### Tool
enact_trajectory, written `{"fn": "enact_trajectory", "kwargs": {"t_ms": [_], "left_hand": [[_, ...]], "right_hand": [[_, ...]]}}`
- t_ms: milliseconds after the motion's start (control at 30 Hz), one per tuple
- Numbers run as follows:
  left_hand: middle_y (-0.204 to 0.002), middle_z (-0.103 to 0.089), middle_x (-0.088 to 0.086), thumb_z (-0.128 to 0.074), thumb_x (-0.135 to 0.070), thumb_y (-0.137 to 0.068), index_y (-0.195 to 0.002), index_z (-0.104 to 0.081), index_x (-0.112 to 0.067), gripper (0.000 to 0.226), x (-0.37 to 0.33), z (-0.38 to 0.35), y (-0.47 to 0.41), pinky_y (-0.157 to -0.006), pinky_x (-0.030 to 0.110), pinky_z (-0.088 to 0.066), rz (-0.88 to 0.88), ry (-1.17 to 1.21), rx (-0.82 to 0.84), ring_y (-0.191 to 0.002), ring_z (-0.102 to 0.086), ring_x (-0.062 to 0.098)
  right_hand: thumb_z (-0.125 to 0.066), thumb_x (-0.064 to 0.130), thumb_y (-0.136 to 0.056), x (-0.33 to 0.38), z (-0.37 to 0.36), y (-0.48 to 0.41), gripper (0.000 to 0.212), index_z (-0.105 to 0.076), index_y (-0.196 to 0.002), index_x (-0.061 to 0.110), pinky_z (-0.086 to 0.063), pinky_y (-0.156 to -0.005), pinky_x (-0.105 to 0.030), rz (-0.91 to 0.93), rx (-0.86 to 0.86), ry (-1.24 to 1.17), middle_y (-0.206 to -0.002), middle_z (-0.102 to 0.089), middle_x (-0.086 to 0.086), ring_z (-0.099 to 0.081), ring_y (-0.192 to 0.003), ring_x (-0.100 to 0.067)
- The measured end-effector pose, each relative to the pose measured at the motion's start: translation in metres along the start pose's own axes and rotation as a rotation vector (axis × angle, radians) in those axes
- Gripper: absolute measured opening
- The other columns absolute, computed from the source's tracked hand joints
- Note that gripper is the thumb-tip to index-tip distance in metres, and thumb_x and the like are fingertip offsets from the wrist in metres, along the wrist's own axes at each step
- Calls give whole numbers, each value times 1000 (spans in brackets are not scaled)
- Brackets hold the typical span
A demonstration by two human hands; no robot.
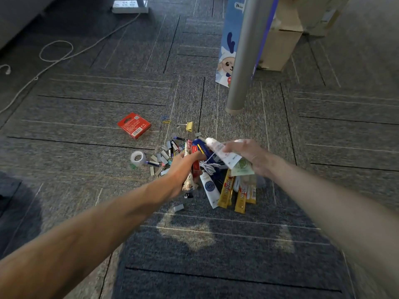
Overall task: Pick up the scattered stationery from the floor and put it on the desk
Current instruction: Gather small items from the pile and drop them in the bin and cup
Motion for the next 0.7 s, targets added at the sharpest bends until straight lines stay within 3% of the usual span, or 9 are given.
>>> {"fn": "enact_trajectory", "kwargs": {"t_ms": [133, 233, 300, 400, 500, 567, 700], "left_hand": [[-75, -61, 1, -68, -33, -83, -105, -57, -11, 33, -10, 0, -7, -71, 30, -47, -41, 39, -20, -68, -56, 13], [-89, -65, 6, -71, -37, -79, -119, -53, -7, 53, -11, 0, -11, -86, 37, -48, -50, 3, -32, -81, -58, 16], [-88, -64, 4, -70, -33, -82, -126, -49, -5, 56, -15, -2, -12, -71, 29, -46, -68, -5, -16, -78, -58, 13], [-89, -64, 4, -70, -30, -81, -133, -44, -3, 64, -25, 0, -15, -68, 29, -46, -111, -40, 3, -75, -59, 13], [-100, -66, 9, -68, -32, -80, -132, -44, -2, 65, -43, 5, -5, -92, 43, -47, -133, -74, -11, -86, -61, 19], [-97, -68, 10, -62, -26, -87, -127, -47, -4, 47, -68, 12, 14, -87, 36, -49, -131, -59, -9, -84, -62, 19], [-78, -61, 5, -55, -17, -92, -108, -51, -7, 19, -137, 24, 81, -63, 28, -50, -97, -23, 6, -65, -56, 14]], "right_hand": [[-74, 5, -77, 3, -19, 2, 39, -62, -114, 10, -50, -52, -23, 68, 68, 233, -90, -66, -7, -62, -72, -18], [-76, 6, -76, 2, -23, -3, 41, -58, -112, 13, -55, -78, -35, 65, 92, 328, -98, -66, -10, -63, -85, -22], [-79, 13, -74, 2, -25, -6, 45, -58, -113, 12, -49, -89, -44, 60, 91, 339, -100, -67, -11, -62, -89, -24], [-77, 13, -78, 10, -23, -7, 36, -61, -109, 8, -54, -72, -35, 39, 107, 364, -93, -68, -10, -64, -77, -20], [-71, 7, -81, 35, -13, -2, 36, -59, -113, -2, -51, -60, -35, 49, 46, 430, -103, -68, -25, -63, -75, -27], [-66, -3, -82, 65, -13, 15, 39, -52, -118, 0, -54, -55, -35, 42, 36, 345, -98, -67, -28, -67, -70, -29], [-66, -7, -82, 141, -36, 95, 42, -51, -120, 1, -52, -45, -28, 152, -98, 276, -86, -63, -16, -64, -52, -18]]}}
Point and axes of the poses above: each hand's wrist, its own y-axis away from the middle knuckle, its own z-axis out of the back of the hand, x = y × z, the point moved 1 cm from there along -y, towards the middle knuckle
